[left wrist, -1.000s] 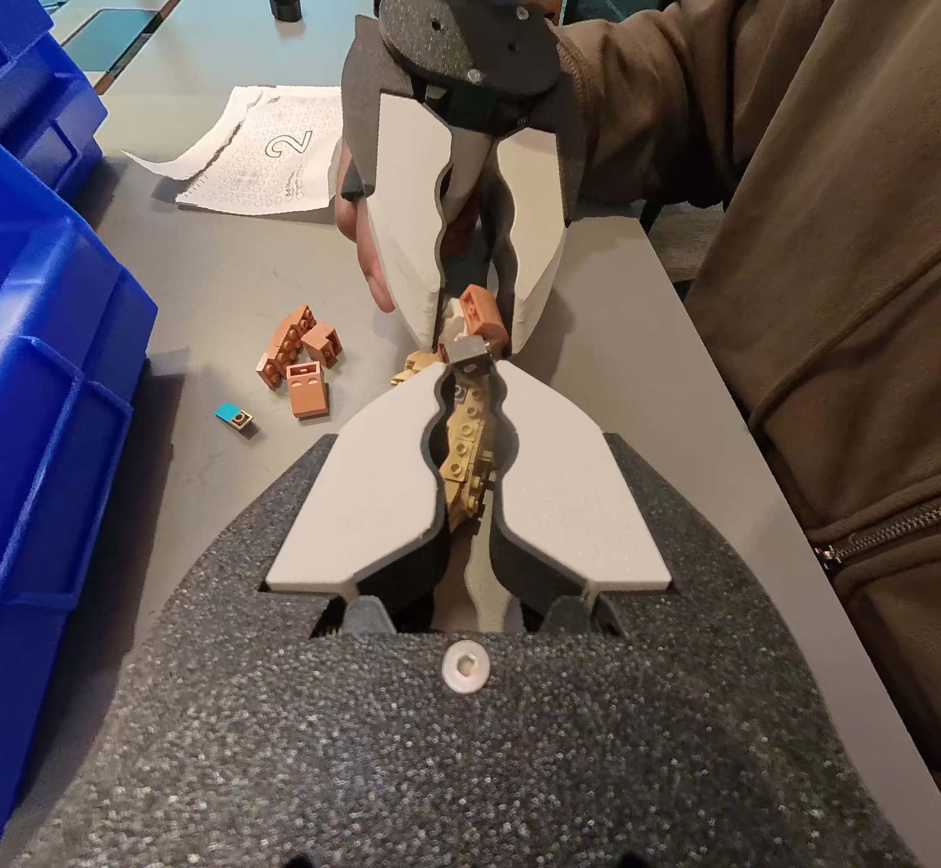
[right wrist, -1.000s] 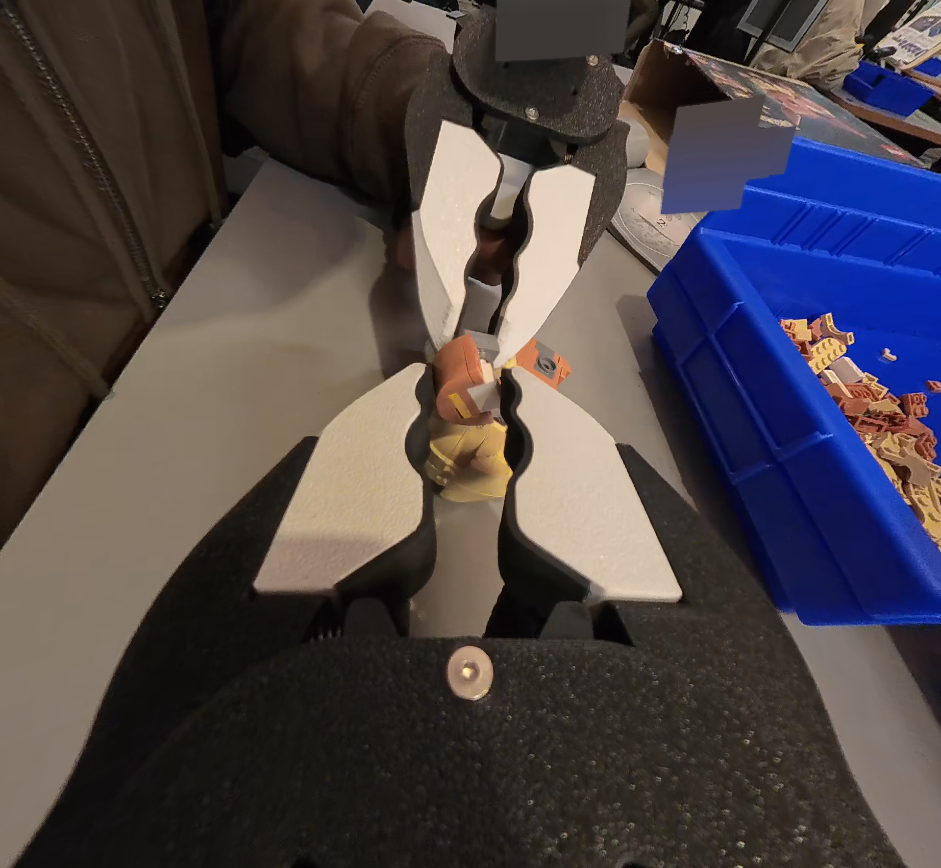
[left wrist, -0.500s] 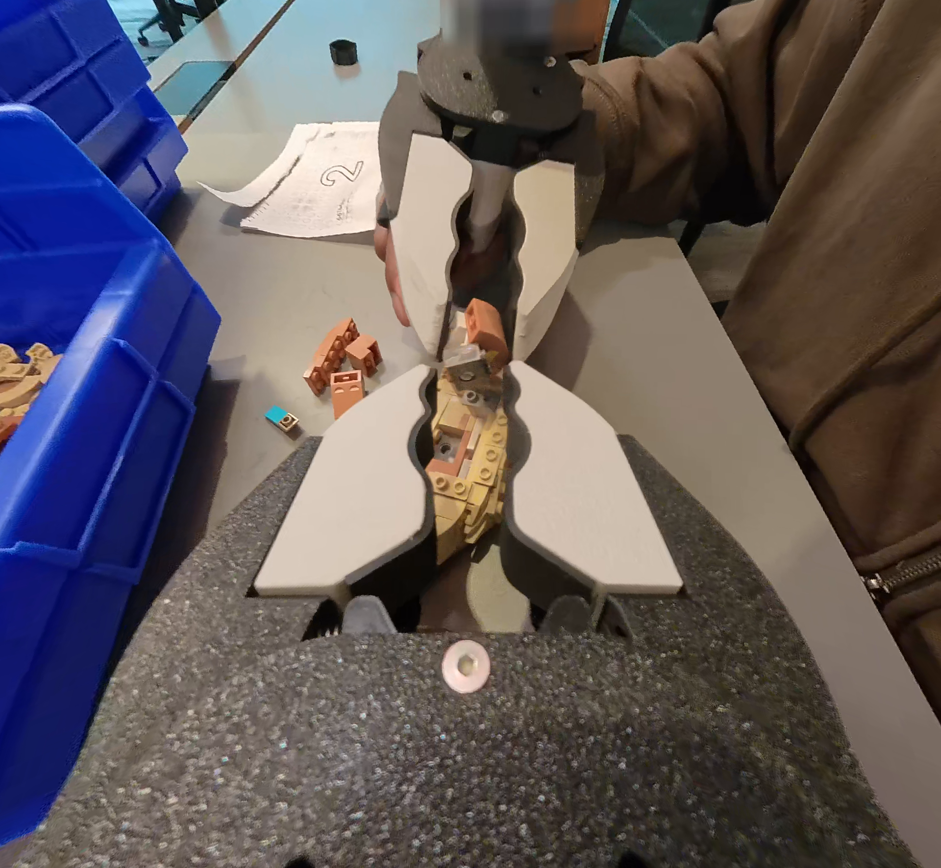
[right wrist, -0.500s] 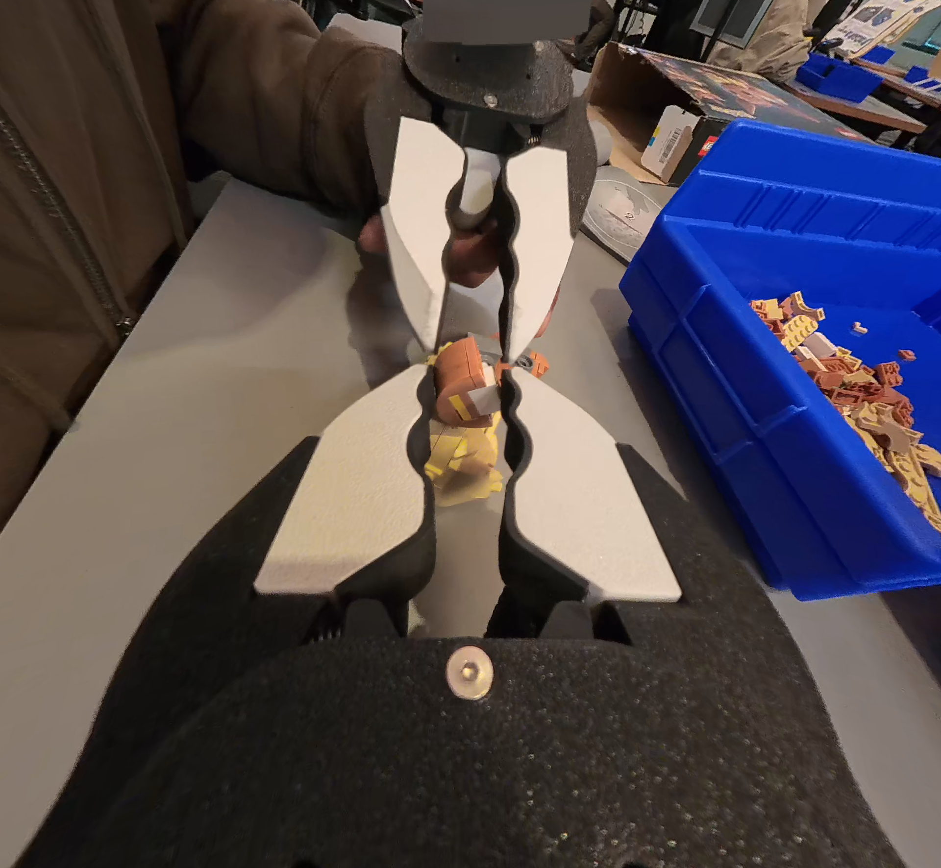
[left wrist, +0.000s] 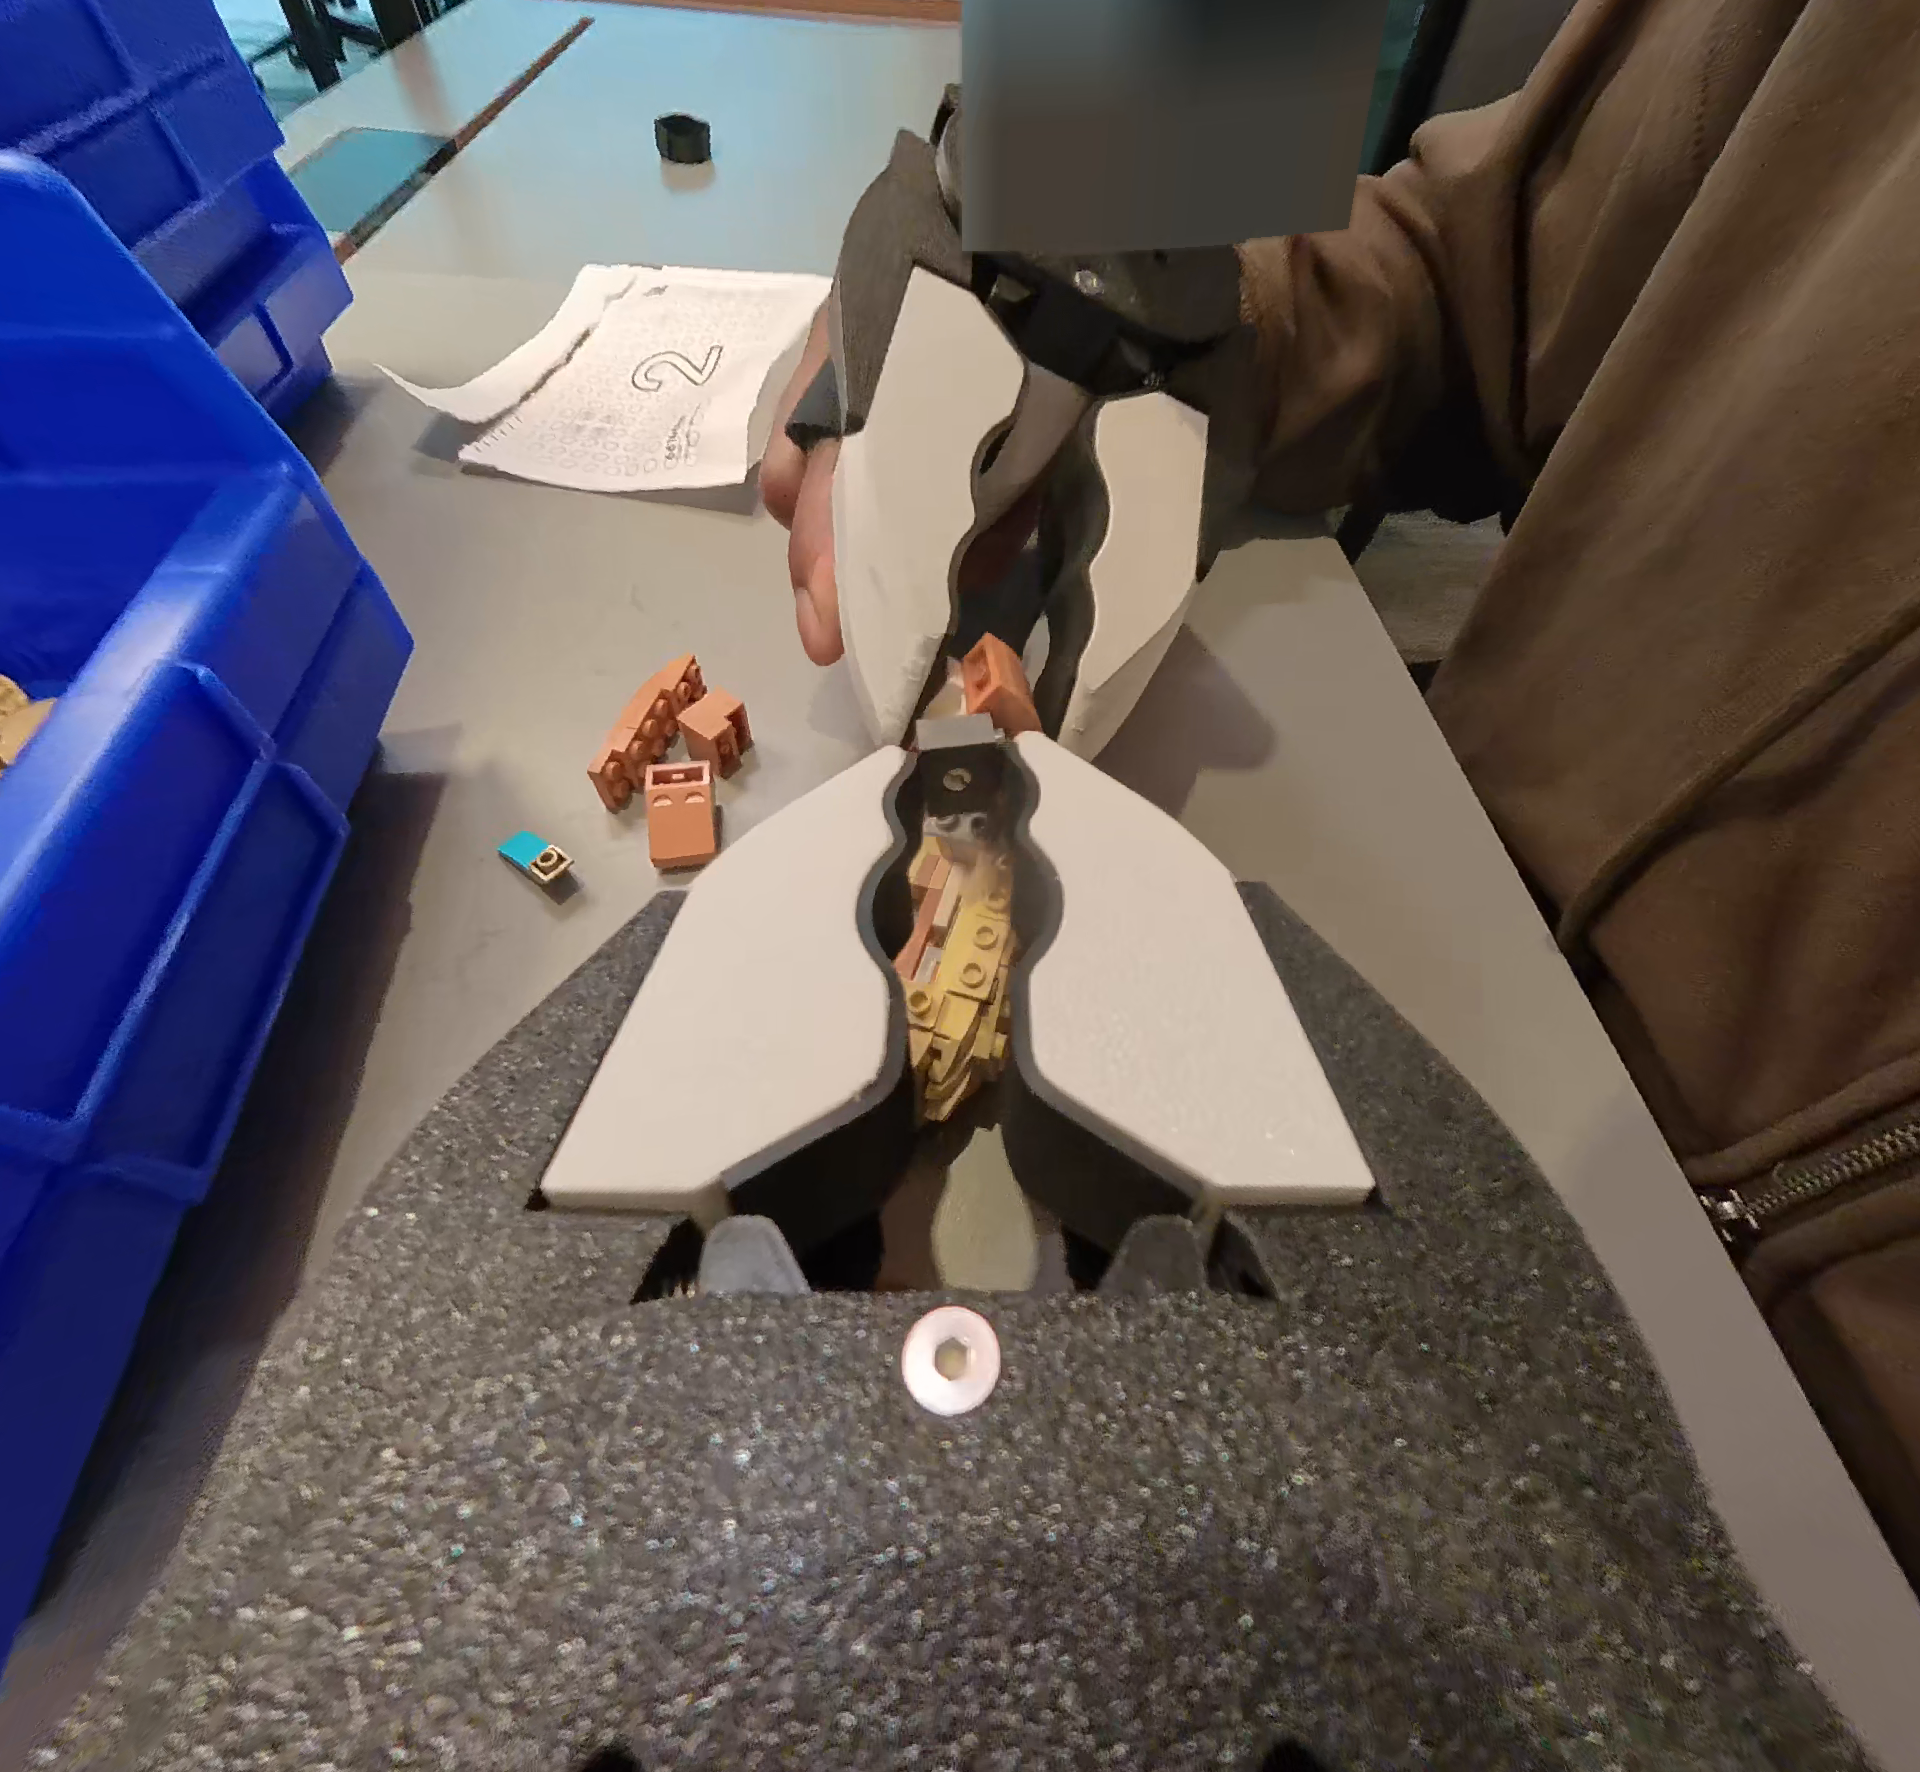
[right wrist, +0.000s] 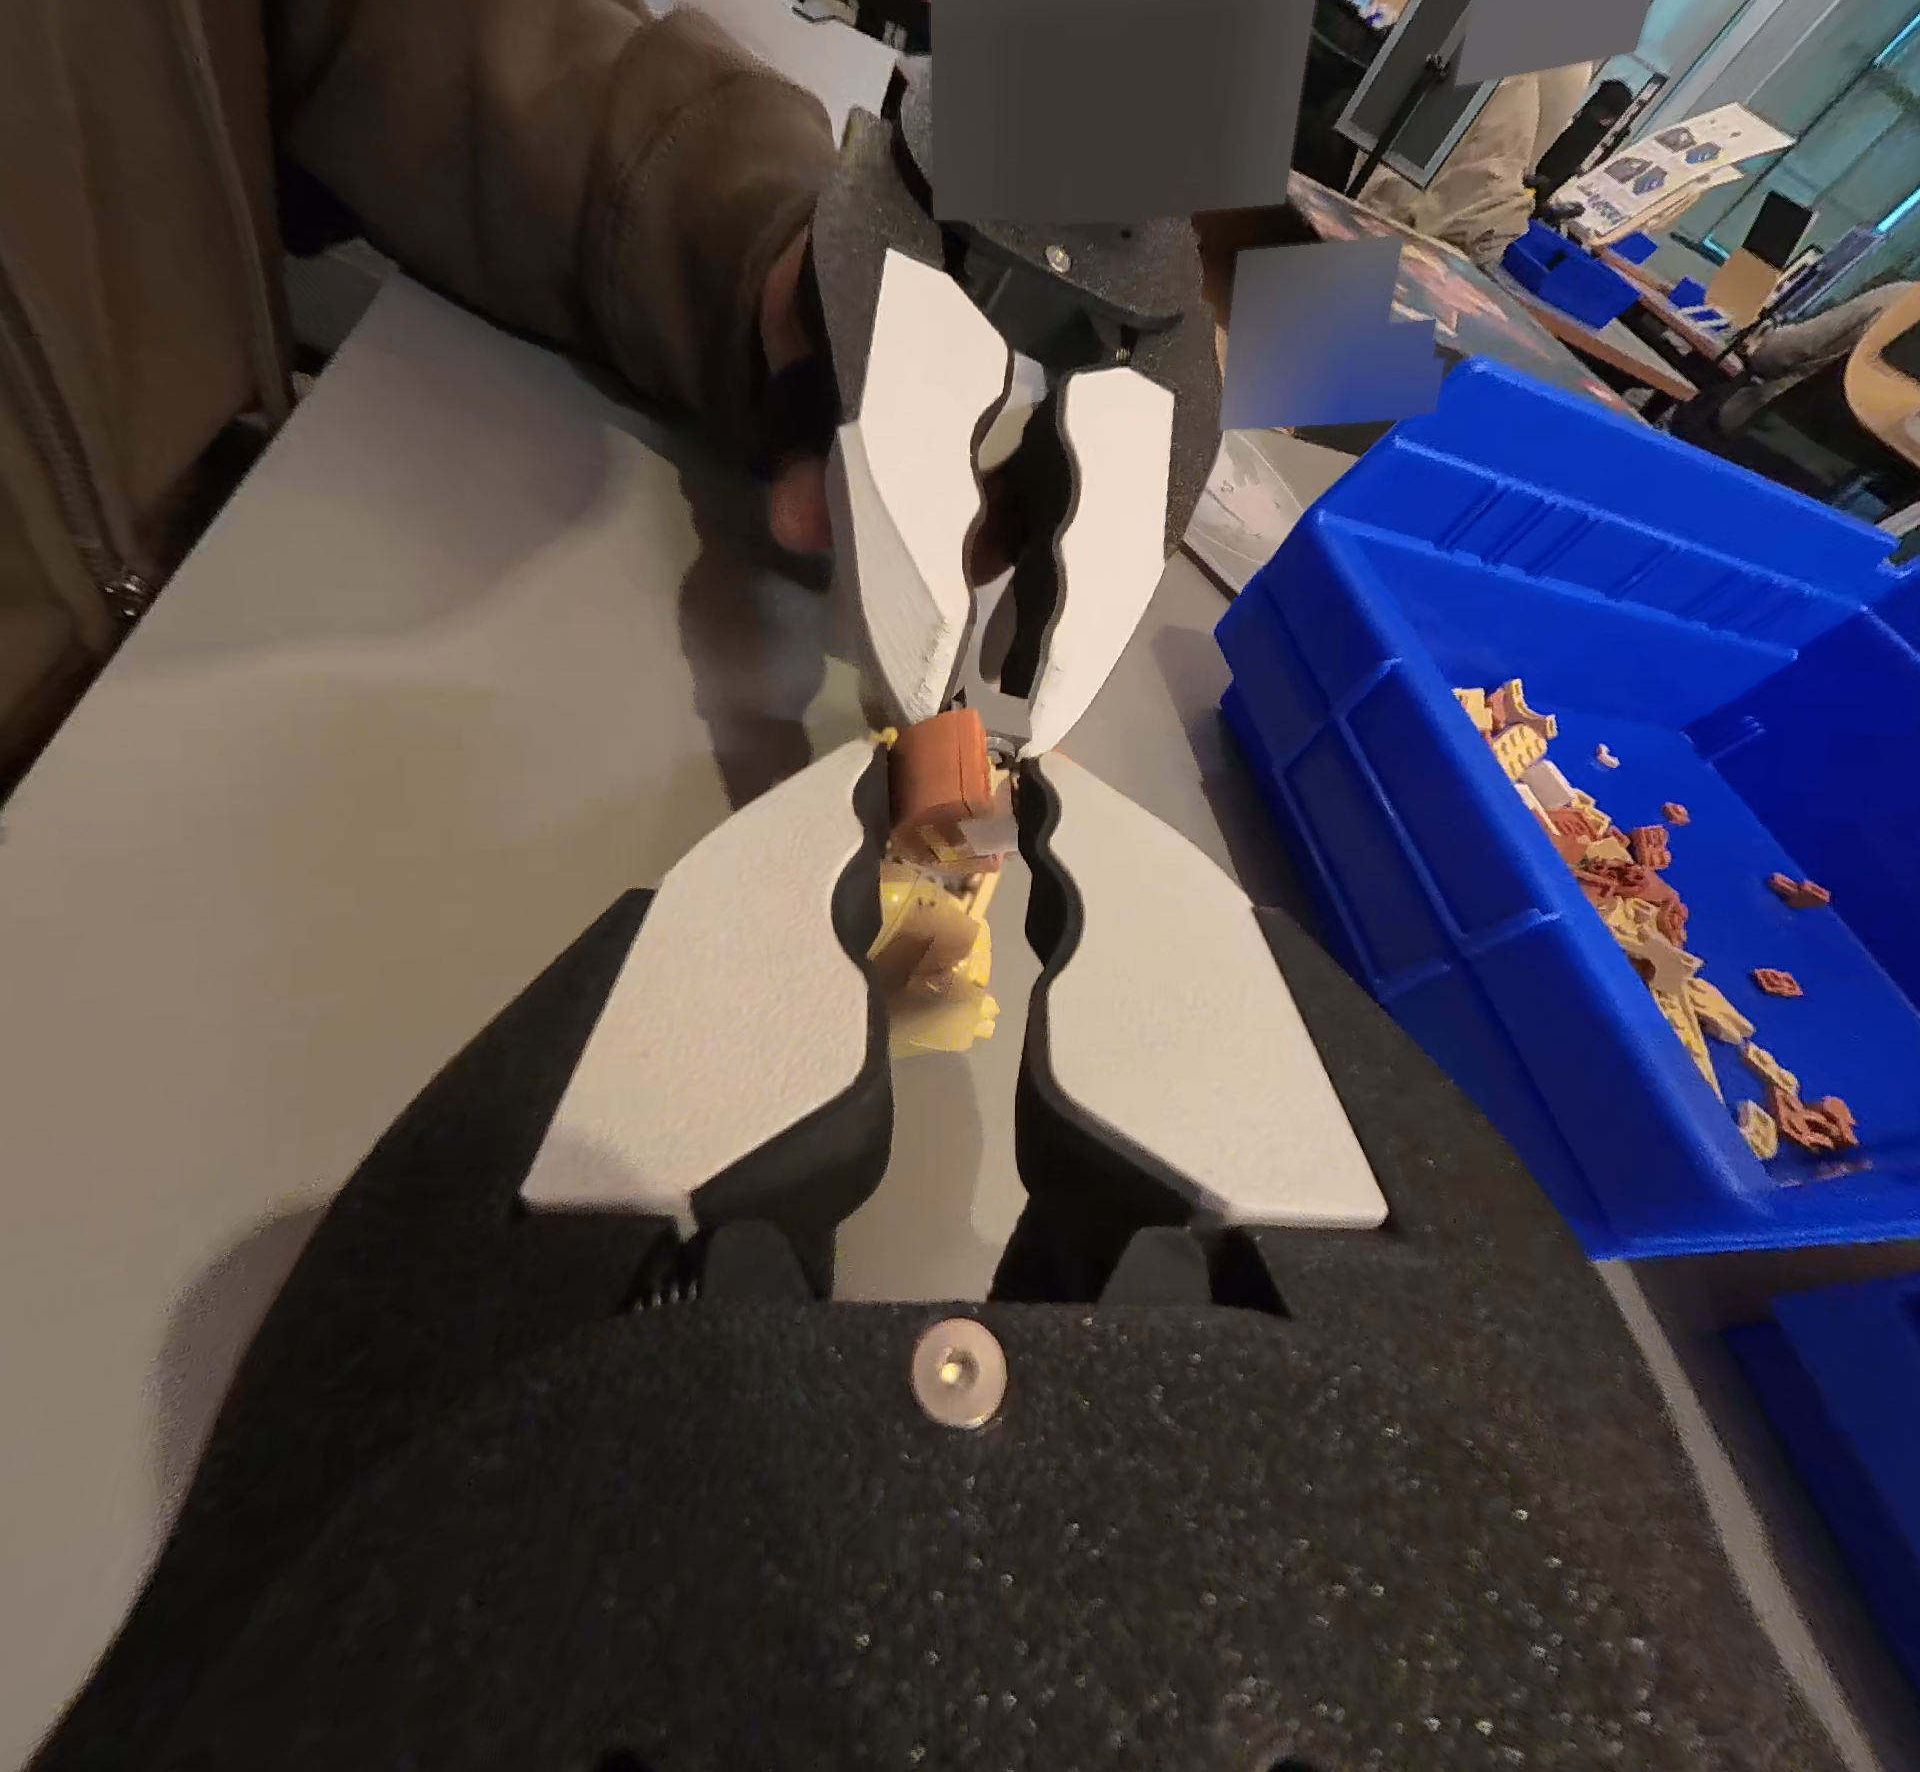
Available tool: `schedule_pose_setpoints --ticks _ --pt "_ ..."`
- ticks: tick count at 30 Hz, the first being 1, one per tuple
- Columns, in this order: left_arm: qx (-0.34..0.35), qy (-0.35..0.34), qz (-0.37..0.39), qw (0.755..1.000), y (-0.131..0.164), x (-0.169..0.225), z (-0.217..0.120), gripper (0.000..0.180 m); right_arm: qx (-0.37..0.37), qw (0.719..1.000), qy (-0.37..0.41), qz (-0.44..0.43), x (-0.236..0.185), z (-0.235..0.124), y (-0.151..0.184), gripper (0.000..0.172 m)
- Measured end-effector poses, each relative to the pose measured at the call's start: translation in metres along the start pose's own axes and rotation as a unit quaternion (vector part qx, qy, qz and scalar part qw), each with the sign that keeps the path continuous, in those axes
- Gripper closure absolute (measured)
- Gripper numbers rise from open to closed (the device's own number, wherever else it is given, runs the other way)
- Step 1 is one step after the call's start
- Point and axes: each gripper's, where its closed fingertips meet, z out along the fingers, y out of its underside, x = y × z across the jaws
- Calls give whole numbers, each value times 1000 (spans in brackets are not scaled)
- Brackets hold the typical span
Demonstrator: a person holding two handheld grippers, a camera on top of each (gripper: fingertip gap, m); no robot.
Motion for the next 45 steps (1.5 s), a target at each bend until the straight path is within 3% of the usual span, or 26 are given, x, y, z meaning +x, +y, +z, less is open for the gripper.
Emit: schedule_pose_setpoints --ticks 3,25,38,45 --pt "-2 14 29 999 -2 6 -2 166 13 1000 -22 3 -4 -2 -5 148" --pt "19 40 10 999 -3 10 -1 167 27 998 -51 27 -8 -7 -7 148" --pt "21 48 -20 998 -1 7 -2 168 14 999 -31 -11 -5 -8 -3 148" --pt "35 26 -135 990 -5 -12 -7 167 -28 992 62 -111 14 -9 3 148"
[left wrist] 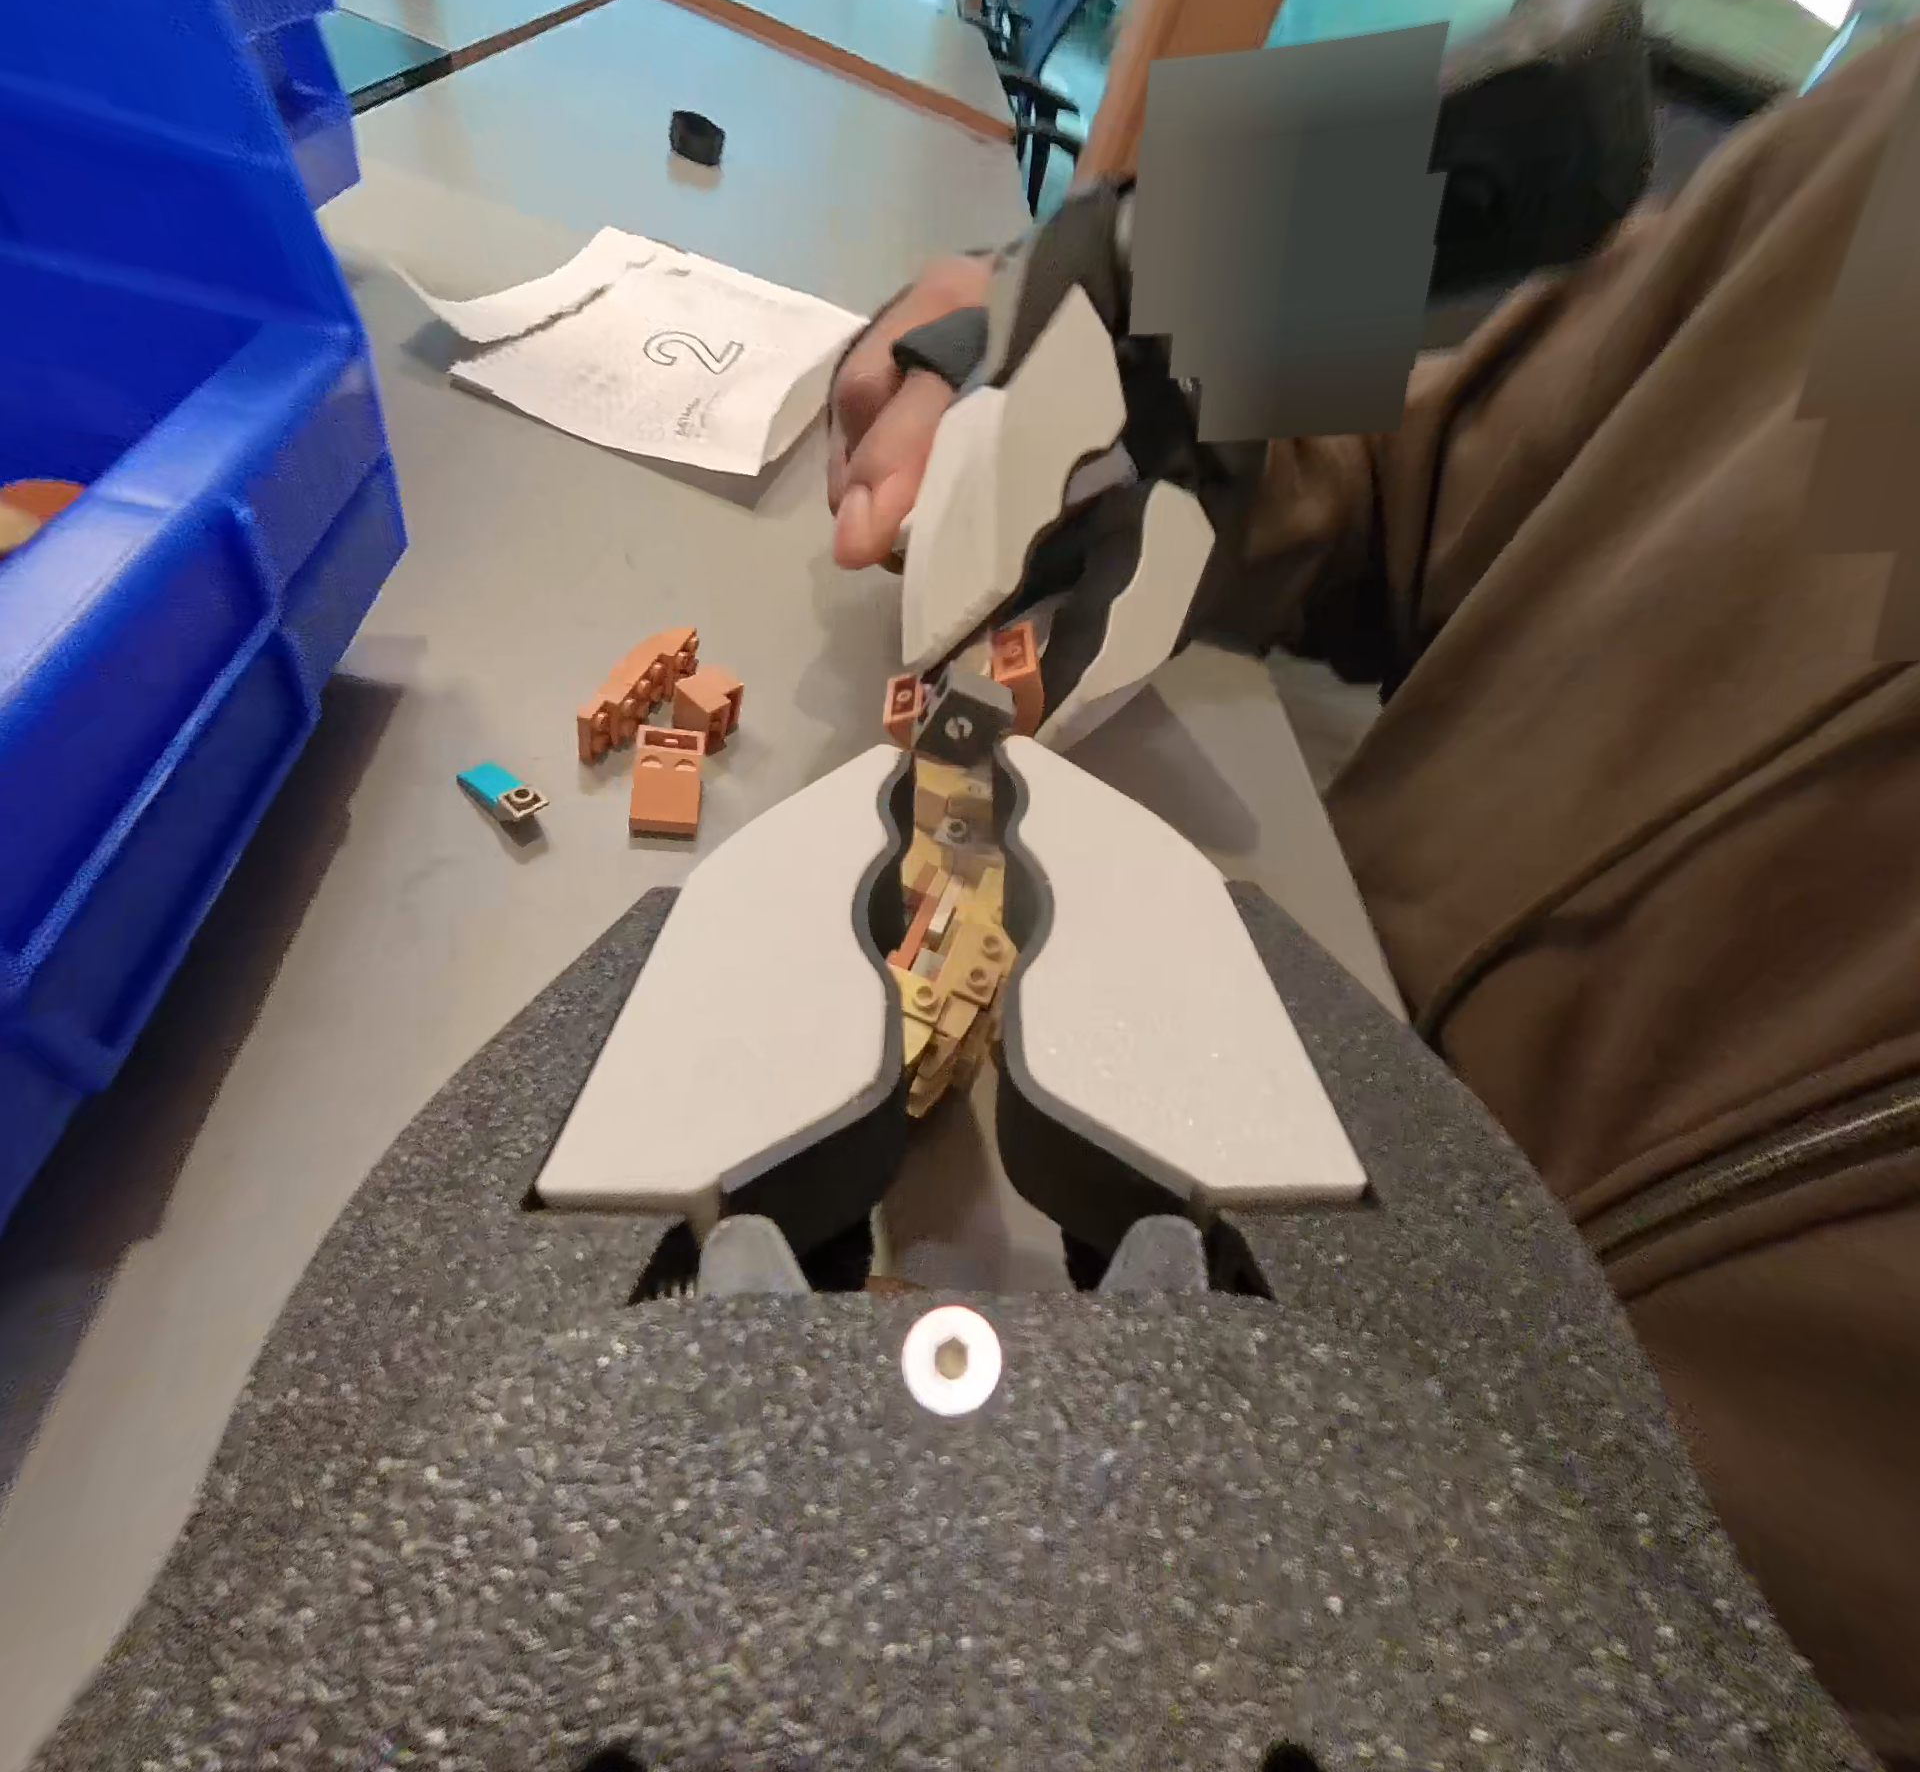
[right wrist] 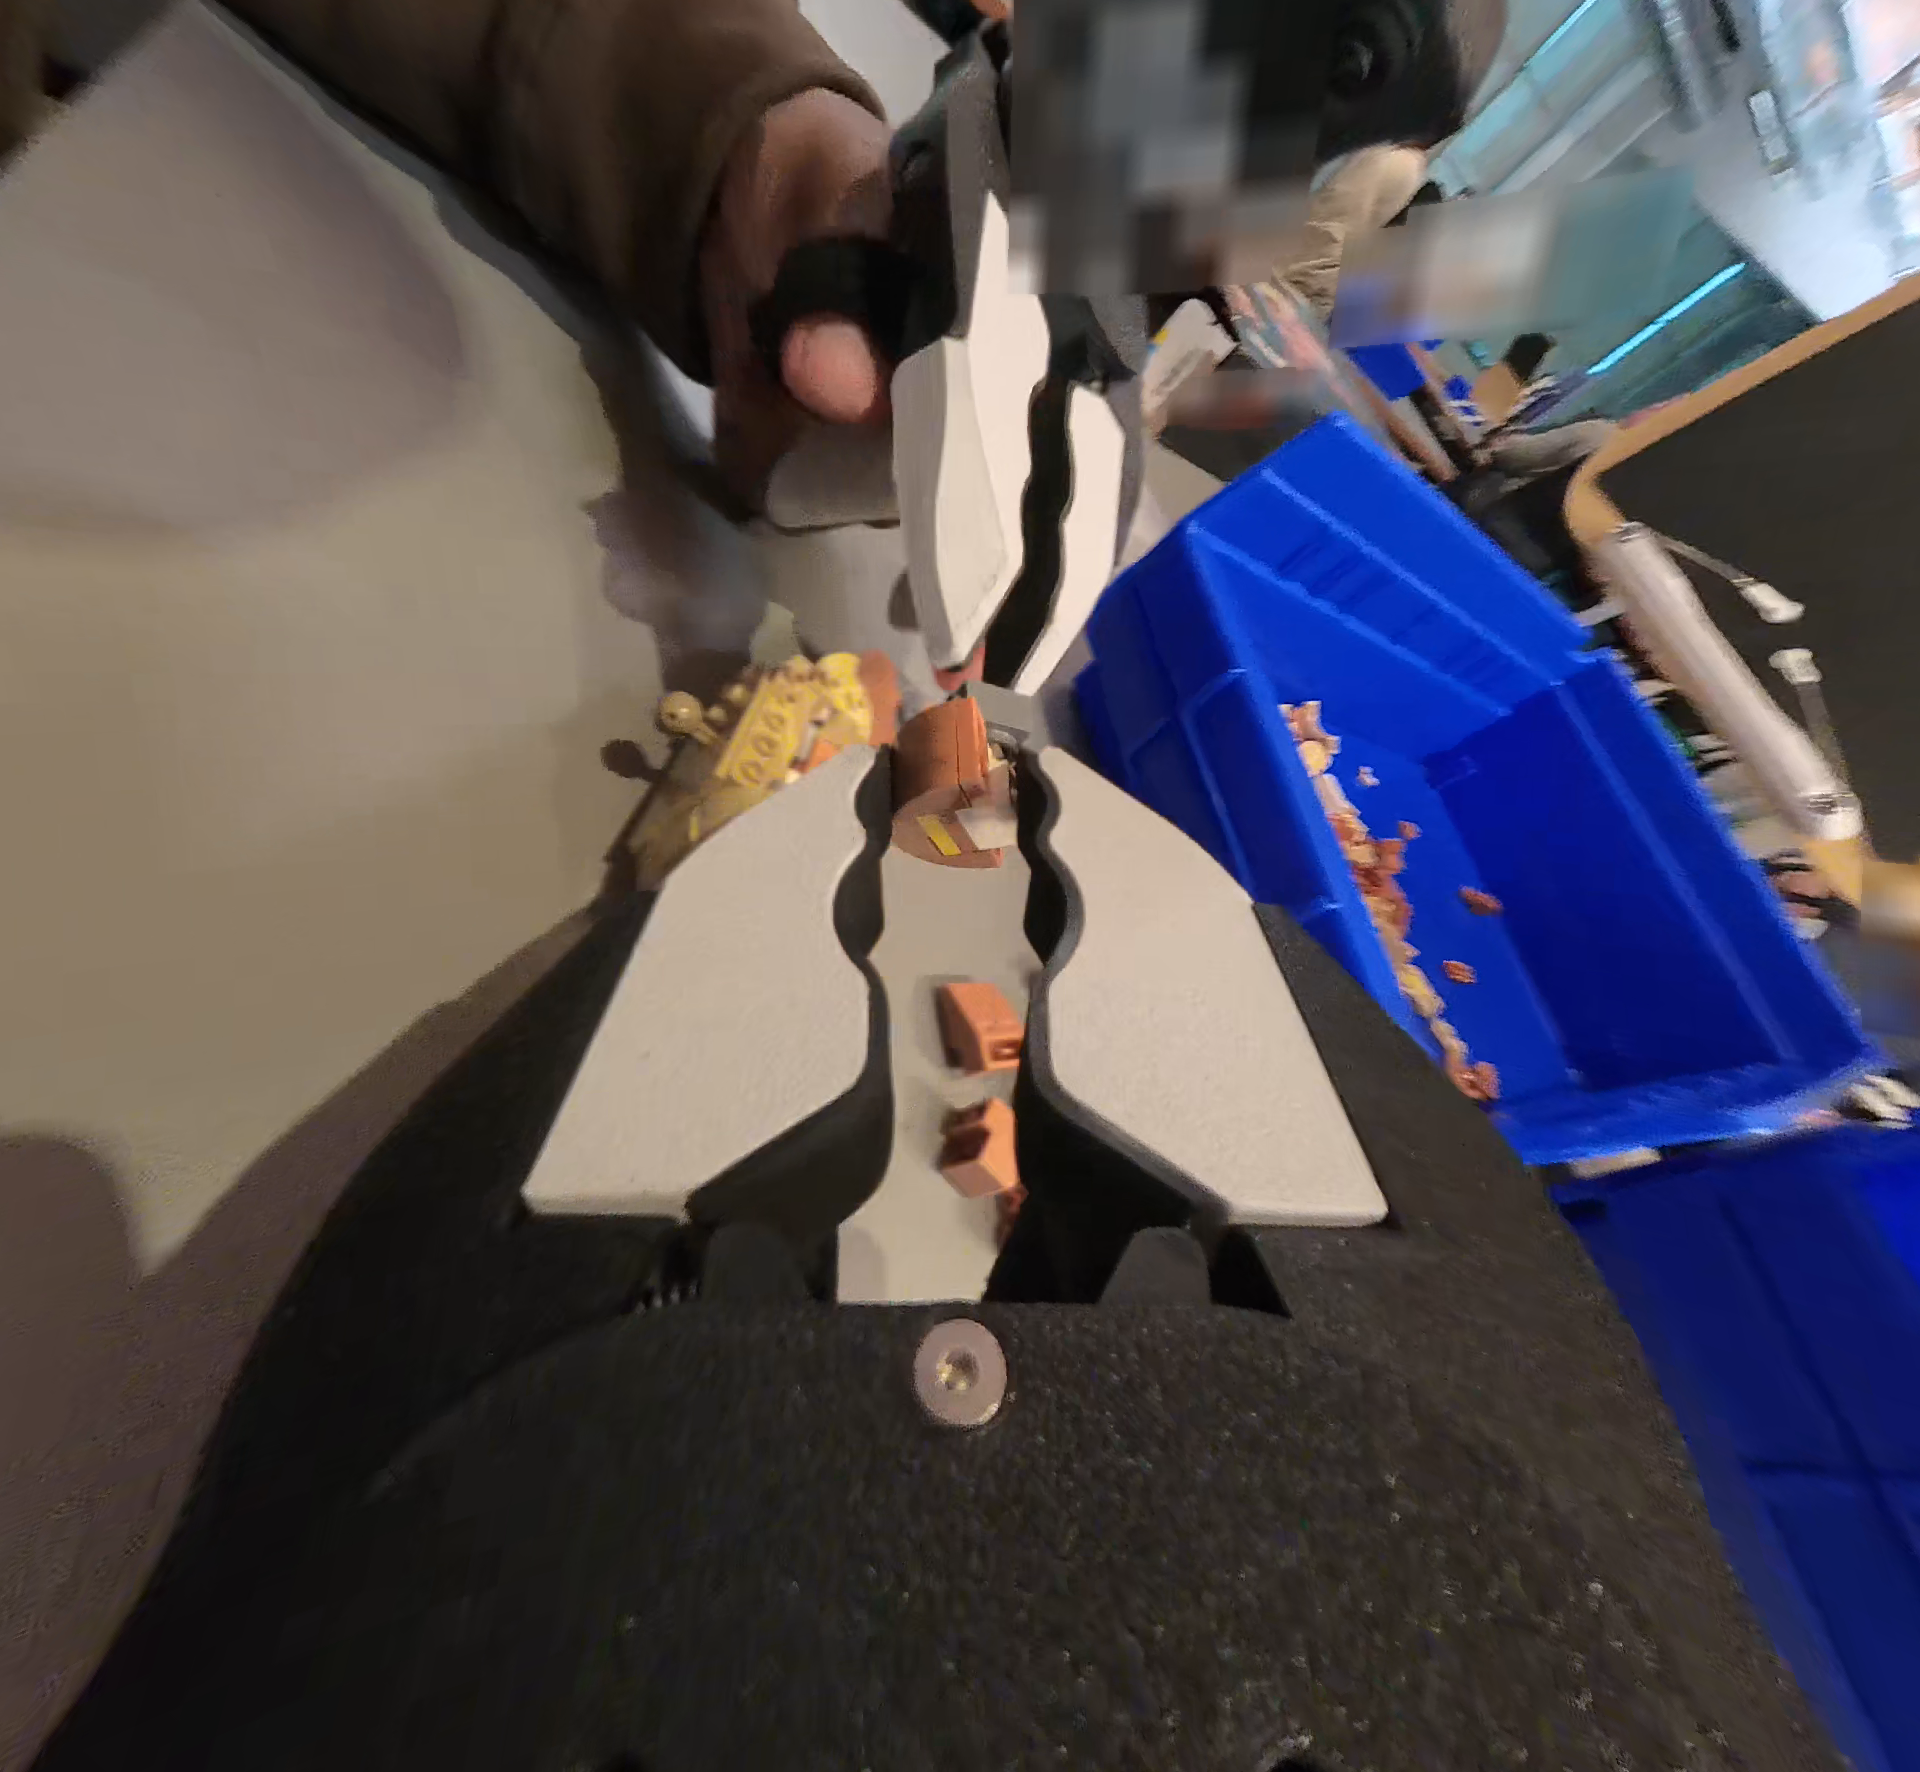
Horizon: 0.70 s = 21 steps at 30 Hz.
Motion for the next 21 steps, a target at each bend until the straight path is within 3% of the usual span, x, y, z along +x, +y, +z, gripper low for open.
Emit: schedule_pose_setpoints --ticks 3,10,16,21 --pt "39 17 -92 995 -12 -4 -7 167 -5 999 33 -41 6 0 -3 148" --pt "54 39 -215 974 -14 -6 -2 159 -28 987 89 -131 11 5 -5 148" --pt "44 38 -247 967 -9 -6 4 151 -48 976 110 -182 12 10 -5 149" --pt "54 25 -235 970 -8 -9 4 157 -57 972 120 -196 12 12 -3 148"
